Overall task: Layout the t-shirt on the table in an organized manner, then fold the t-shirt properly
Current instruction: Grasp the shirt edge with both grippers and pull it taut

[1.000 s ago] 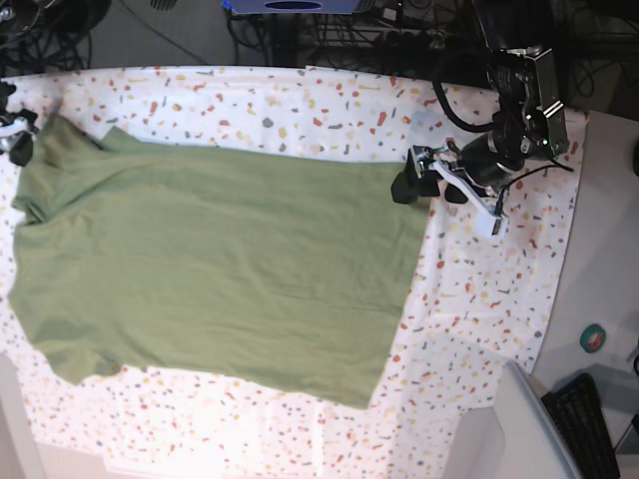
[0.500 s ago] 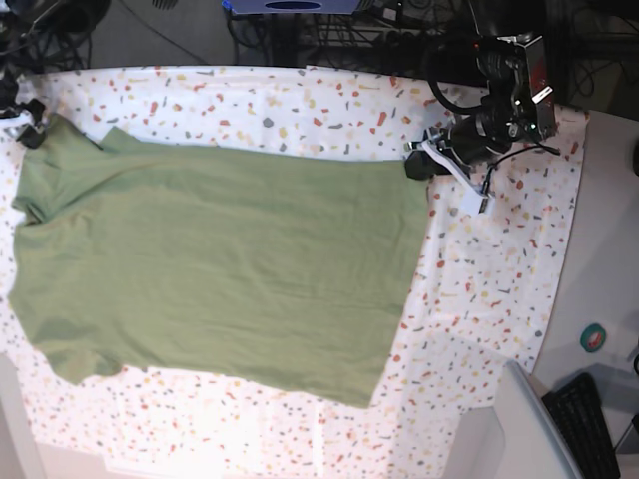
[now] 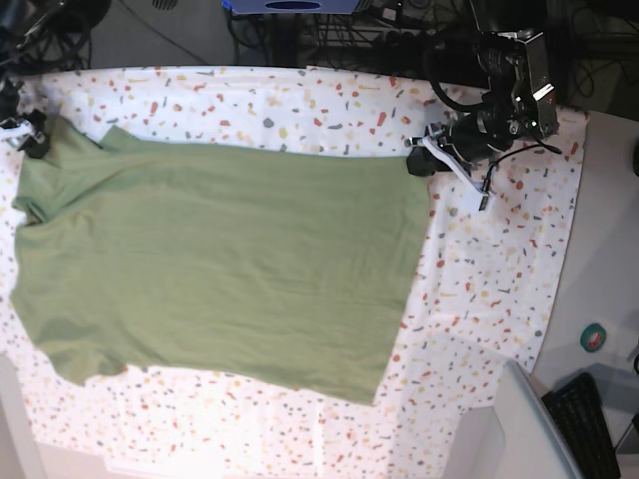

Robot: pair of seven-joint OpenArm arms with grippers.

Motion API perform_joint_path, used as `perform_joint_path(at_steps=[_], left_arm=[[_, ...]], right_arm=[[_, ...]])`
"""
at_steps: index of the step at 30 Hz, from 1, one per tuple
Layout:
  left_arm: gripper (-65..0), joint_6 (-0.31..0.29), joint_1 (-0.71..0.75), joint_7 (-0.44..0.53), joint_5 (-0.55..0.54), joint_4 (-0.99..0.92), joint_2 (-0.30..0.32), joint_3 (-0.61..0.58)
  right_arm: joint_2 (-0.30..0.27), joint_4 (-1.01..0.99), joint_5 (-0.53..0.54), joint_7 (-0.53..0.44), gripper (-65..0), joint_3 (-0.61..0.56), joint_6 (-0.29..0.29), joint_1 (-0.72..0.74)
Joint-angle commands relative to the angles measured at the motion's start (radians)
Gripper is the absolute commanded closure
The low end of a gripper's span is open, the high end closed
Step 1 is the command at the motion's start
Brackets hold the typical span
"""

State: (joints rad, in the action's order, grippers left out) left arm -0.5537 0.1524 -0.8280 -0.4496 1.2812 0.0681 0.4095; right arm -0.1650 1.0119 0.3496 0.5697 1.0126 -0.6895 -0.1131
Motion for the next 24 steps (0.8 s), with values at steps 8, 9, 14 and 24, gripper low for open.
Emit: perform_joint_path(at_steps=[8, 9, 14, 24], left_arm=[[0.0, 0.005, 0.051, -0.003, 0.01, 0.139, 0.02, 0.002], [0.0, 0.005, 0.065, -0.003, 0.01, 0.157, 0.02, 0.002], [0.0, 0.005, 0.126, -0.003, 0.012, 0.251, 0.02, 0.002], [0.0, 0.014, 0.241, -0.007, 0.012, 0.414, 0.02, 0.002]], right_arm=[[0.008, 0.012, -0.008, 0.033, 0.0, -0.028, -0.009, -0.032], [0.008, 0.038, -0.008, 0.033, 0.0, -0.03, -0.009, -0.041], [0.06, 0.241, -0.008, 0.109, 0.0, -0.027, -0.009, -0.099], [0.157, 0.583, -0.013, 0.269, 0.0, -0.034, -0.009, -0.178]])
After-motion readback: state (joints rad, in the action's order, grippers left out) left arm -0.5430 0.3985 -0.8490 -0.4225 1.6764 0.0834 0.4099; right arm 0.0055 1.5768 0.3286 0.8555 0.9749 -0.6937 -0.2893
